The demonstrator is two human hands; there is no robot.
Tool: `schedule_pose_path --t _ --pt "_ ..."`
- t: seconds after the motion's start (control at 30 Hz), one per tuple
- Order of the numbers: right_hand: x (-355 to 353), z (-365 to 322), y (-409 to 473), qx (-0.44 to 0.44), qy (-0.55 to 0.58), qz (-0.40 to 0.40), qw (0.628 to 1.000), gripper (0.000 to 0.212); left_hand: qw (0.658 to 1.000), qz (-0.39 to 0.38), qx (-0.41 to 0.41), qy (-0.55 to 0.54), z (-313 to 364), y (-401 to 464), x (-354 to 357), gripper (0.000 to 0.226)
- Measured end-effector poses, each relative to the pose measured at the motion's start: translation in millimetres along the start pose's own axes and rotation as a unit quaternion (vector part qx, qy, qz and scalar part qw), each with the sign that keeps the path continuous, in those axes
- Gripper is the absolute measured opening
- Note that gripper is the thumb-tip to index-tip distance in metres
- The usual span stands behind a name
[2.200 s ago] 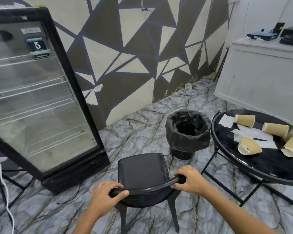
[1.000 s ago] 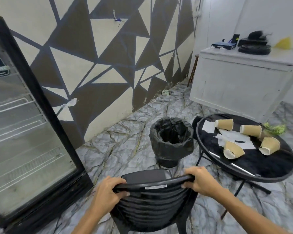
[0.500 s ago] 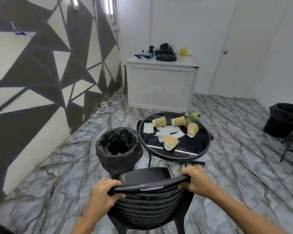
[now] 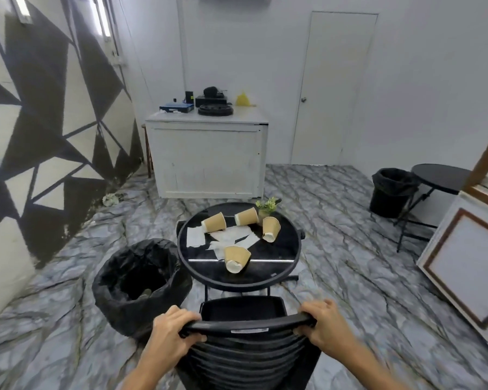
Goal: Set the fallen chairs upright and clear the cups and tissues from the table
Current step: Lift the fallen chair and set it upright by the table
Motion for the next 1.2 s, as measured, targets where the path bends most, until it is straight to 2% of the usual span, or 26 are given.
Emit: schedule_pose_path --t 0.2,0.33,0.43,0.57,0.67,0.87,0.97,1.07,1.2 --pt "33 10 0 0.017 -0.005 -0.012 1.0 0.028 1.0 -0.019 0.002 0.018 -16 -11 21 0.04" --pt "53 13 -8 -0.002 0.008 0.017 1.0 0.045 0.999 -0.02 0.01 0.041 -16 -18 29 0.036" --pt "52 21 -5 0.009 0.012 0.02 1.0 0.045 0.998 -0.034 0.014 0.043 -11 -14 32 0.033" --pt "55 19 -5 -0.01 0.009 -0.025 1.0 0.036 0.995 -0.086 -0.031 0.031 -17 -18 31 0.035" --pt "60 28 -16 -0.013 0.02 -0.027 0.999 0.029 0.987 -0.138 -0.08 0.009 -17 -31 37 0.038" --pt "80 39 -51 0.01 0.046 -0.086 0.995 0.036 0.967 -0.194 -0.165 -0.004 -8 -67 45 0.036" --pt "87 44 -61 0.042 0.005 -0.134 0.99 0.062 0.962 -0.2 -0.186 -0.024 1 -78 46 0.041" --pt "81 36 -66 0.045 0.001 -0.161 0.986 0.074 0.953 -0.224 -0.202 -0.046 11 -76 45 0.047" --pt "62 21 -77 0.033 0.019 -0.169 0.985 0.097 0.938 -0.263 -0.193 -0.114 25 -66 31 0.078"
Point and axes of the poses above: each hand's wrist, its own y-axis towards the middle knuckle, its own x-axis out of the palm, z = x × y, the point moved 6 cm from there along y, towards the middle knuckle, and after that the axes turned 15 degrees about x, right-handed, at the moved point
